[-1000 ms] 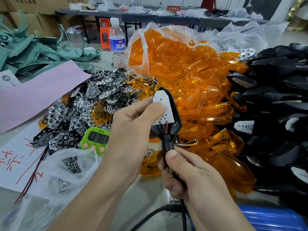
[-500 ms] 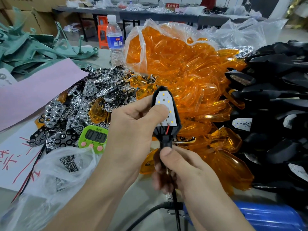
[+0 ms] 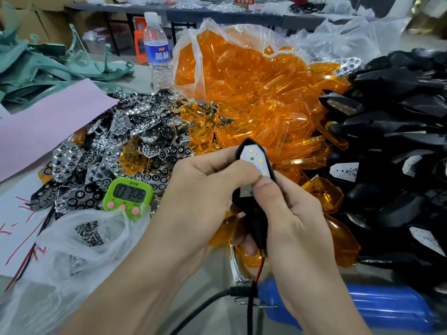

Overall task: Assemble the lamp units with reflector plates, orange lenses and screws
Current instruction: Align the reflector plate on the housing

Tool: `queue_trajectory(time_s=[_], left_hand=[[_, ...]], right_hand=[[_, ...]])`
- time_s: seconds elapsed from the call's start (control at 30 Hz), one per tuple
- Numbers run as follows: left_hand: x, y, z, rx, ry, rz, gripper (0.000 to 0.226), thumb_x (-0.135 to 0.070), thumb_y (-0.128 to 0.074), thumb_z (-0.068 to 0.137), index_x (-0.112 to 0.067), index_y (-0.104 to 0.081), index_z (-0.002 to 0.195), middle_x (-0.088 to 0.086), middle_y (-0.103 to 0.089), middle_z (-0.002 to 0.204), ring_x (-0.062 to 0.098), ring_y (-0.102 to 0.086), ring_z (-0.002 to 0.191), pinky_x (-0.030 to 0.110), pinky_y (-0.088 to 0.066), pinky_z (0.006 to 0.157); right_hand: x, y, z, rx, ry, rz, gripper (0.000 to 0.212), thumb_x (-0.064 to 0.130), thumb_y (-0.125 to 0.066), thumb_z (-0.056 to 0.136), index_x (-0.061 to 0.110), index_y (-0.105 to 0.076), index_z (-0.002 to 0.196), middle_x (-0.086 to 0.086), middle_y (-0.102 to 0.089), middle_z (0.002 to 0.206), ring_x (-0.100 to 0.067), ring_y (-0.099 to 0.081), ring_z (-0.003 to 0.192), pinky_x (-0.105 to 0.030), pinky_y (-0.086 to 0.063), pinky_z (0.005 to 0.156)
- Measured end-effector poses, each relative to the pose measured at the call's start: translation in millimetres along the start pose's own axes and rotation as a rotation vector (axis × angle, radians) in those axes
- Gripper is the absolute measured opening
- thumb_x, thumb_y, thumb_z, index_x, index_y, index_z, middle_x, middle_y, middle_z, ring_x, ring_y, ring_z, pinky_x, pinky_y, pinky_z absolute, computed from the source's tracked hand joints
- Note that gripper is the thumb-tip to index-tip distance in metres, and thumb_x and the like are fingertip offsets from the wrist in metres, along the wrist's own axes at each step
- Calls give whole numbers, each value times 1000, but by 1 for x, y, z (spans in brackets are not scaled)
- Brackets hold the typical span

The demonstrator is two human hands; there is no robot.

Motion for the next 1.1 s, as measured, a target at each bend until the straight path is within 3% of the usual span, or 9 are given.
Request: queue_trajectory(time_s=[0.1,0.2,0.3,0.37,0.43,0.53,0.8,0.97,1.1], left_hand=[[2,-4,0,23,7,-11,19,-18,-64,80,-12,-79,90,33,-66,93,47,-55,56,33,-48,40],[0,-5,0,26,-30,34,18,-15,-64,81,-12,-79,91,29,-70,90,57,-59,67,40,-54,44],[-4,1,1,-5,-68,64,16,-24,-72,83,-15,-81,93,21,-76,86,51,-66,72,51,-58,57],[-6,11,3,-66,-89,61,15,-24,-71,87,-21,-84,95,11,-80,91,38,-74,78,42,-62,60],[-7,17,5,-82,-106,48,18,-14,-68,94,-21,-85,95,5,-81,96,25,-76,77,31,-59,57],[-10,19,6,-74,-139,70,25,-5,-64,96,-19,-85,92,3,-81,95,19,-77,79,27,-59,59],[-22,21,7,-98,-275,288,22,-13,-64,91,-24,-84,93,-6,-81,92,15,-77,89,41,-65,74],[-24,22,6,-139,-299,376,24,-15,-64,92,-28,-84,90,-11,-80,90,9,-75,91,48,-64,66],[-34,18,3,-131,-380,469,26,-14,-63,94,-31,-82,88,-18,-78,92,-6,-71,97,33,-63,77]], right_hand=[[-1,4,1,-31,8,-53,30,39,-48,95,24,-70,81,-13,-61,61,-25,-55,43,-26,-41,40],[-4,10,0,-58,-5,-108,33,42,-47,94,19,-65,78,-16,-58,59,-29,-53,42,-28,-38,38],[-5,12,-2,-69,4,-188,38,50,-47,90,16,-61,80,-18,-60,64,-40,-53,51,-36,-36,40],[-7,10,-3,-57,-3,-244,41,53,-45,86,15,-60,83,-18,-61,66,-41,-53,55,-42,-36,45],[-9,9,-3,-36,-18,-245,37,51,-45,87,19,-62,82,-14,-63,65,-30,-54,50,-37,-35,46],[-12,6,-2,0,-51,-201,30,45,-46,91,26,-66,79,-8,-66,62,-14,-53,44,-27,-36,42],[-13,2,1,79,-66,-104,25,37,-53,95,23,-64,77,-10,-63,61,-17,-51,43,-20,-36,39],[-16,1,3,115,-74,-119,25,39,-53,94,17,-62,85,-13,-66,67,-21,-51,42,-22,-36,40],[-14,1,2,120,-66,-102,27,38,-53,96,17,-60,80,-12,-63,63,-18,-47,40,-21,-35,38]])
Point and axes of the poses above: each hand's wrist, its own z-axis towards the middle knuckle, its own y-axis out of the back of the hand, x = y × z, the point moved 10 cm from there along z, towards the middle knuckle
